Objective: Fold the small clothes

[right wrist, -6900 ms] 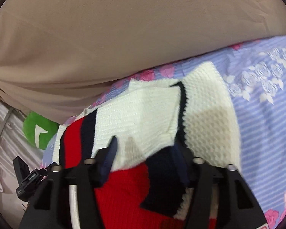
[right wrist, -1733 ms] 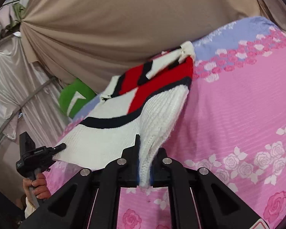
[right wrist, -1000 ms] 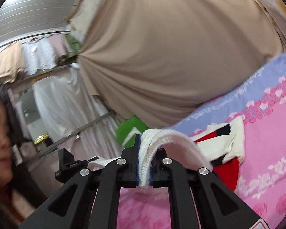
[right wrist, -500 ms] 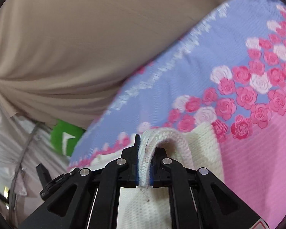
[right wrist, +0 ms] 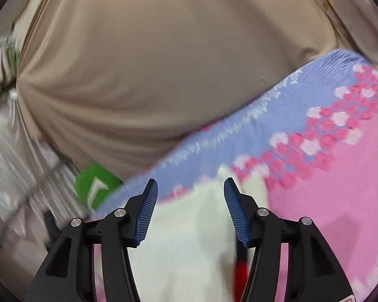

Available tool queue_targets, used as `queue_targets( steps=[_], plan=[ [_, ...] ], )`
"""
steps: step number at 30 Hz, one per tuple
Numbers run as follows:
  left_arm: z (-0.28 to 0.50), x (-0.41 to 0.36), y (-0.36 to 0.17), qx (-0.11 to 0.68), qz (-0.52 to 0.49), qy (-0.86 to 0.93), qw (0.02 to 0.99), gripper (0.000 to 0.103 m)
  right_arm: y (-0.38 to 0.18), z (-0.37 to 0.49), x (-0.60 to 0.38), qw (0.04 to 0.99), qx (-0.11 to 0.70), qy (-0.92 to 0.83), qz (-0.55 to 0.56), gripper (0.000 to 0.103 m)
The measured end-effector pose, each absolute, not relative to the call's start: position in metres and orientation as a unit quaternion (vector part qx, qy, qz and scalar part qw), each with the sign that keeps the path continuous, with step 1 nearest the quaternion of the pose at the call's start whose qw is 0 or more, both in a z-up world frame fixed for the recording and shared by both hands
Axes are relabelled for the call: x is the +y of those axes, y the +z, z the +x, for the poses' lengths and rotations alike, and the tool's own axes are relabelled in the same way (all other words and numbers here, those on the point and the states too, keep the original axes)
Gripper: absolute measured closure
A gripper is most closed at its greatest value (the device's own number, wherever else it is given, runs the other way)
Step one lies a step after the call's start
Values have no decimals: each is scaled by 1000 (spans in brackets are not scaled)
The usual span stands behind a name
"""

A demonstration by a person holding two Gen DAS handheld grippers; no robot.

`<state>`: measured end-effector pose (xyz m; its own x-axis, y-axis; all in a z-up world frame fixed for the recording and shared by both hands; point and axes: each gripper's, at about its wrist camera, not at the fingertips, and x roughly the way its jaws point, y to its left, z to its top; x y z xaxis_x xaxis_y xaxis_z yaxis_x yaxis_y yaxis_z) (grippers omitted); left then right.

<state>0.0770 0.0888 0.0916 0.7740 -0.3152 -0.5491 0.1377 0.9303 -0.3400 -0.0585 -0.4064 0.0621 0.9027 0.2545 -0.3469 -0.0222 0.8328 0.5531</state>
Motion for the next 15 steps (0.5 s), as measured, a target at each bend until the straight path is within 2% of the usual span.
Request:
queue_targets(
  steps=[3, 7, 10, 12, 13, 15],
  plan=[
    [49, 90, 65, 360, -129, -124, 916, 17, 22, -93, -396, 923, 259, 53, 280, 45],
    [31, 94, 17, 415, -168, -136, 884, 18, -22, -98, -396, 888, 308, 58, 337, 44],
    [27, 92, 2, 421, -192, -132, 876, 32, -15, -93, -386, 896, 303, 64, 317, 44],
    [24, 89, 9, 410, -185, -129, 884, 51, -9, -85, -375, 900, 307, 72, 301, 44],
    [23, 89, 12, 406, -184, -127, 886, 56, -8, -80, -370, 902, 313, 72, 289, 51],
    [22, 91, 20, 401, -178, -124, 890, 75, -6, -74, -361, 905, 325, 74, 265, 89]
  ],
)
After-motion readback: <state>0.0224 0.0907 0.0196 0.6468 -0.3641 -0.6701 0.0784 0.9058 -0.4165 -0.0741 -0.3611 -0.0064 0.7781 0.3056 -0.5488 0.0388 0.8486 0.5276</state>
